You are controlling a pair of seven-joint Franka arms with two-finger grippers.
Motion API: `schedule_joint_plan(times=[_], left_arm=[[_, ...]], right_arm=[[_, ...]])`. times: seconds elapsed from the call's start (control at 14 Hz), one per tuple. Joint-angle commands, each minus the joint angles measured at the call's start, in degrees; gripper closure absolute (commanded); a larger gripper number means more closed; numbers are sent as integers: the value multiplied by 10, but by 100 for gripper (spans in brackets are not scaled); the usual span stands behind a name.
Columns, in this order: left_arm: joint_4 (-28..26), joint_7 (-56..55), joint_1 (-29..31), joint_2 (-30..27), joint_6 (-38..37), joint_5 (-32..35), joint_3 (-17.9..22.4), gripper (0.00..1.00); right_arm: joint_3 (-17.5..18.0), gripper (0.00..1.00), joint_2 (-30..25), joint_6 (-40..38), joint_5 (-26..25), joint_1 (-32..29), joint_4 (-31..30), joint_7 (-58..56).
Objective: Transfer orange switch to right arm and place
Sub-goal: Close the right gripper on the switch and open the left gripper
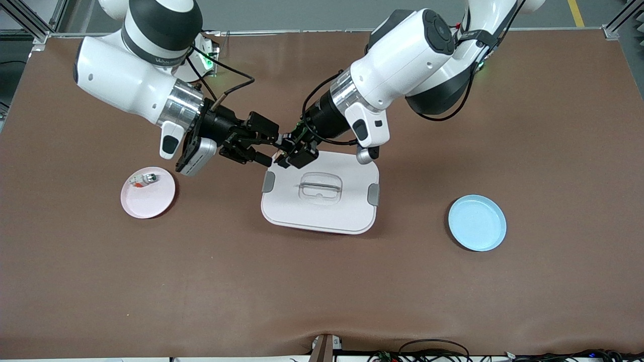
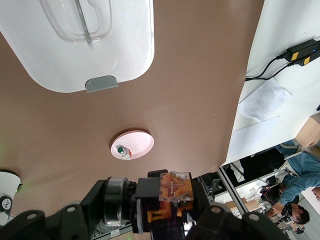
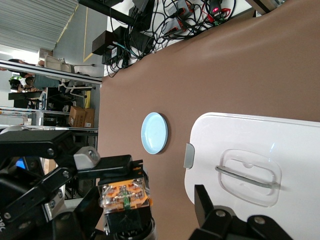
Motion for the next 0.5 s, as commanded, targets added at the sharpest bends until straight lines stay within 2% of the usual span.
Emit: schedule_joint_plan(times=[0.0,0.29,0.36,0.43], left_arm=[[6,-10,-5,0,2,11,2,74],[6,-10,-5,0,2,11,2,74],[6,-10,-4,0,2,11,2,74],[6,-10,-4,0,2,11,2,74]], right_arm=[[-4,19,16,3,-24,5,29,11],[-4,19,24,3,-29,8,37,11],[-4,21,24,3,-34,8,37,11],[-4,29,24,3,-36,8,37,11]])
